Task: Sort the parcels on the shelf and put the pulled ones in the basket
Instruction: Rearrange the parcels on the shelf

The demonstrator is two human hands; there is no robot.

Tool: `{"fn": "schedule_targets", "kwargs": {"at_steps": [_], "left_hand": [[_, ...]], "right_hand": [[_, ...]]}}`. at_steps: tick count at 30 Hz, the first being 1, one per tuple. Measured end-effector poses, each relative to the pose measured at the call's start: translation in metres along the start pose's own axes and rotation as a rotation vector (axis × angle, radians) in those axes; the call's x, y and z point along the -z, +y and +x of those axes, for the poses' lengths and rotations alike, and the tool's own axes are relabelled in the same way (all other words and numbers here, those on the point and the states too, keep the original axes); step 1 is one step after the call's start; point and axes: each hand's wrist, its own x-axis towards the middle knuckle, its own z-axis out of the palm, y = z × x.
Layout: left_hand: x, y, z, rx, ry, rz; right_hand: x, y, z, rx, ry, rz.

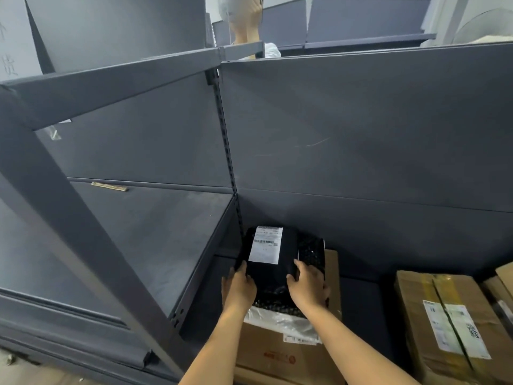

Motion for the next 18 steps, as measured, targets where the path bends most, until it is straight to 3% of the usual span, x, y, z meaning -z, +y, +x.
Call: {"fn": "schedule_targets", "kwargs": {"at_steps": [4, 7, 18], "left_hand": [[-0.004, 0.011, -0.002, 0.015, 0.187, 0.055], [-0.012, 0.032, -0.003, -0.116, 0.28, 0.087], [-0.129, 0.135, -0.036, -0.567, 0.205, 0.147]], "right_hand": [[0.012, 0.007, 0.0, -0.022, 0.028, 0.015], [0.034, 0.026, 0.005, -0.042, 0.075, -0.013], [0.156, 0.155, -0.008, -0.371, 0.384, -0.02]]}}
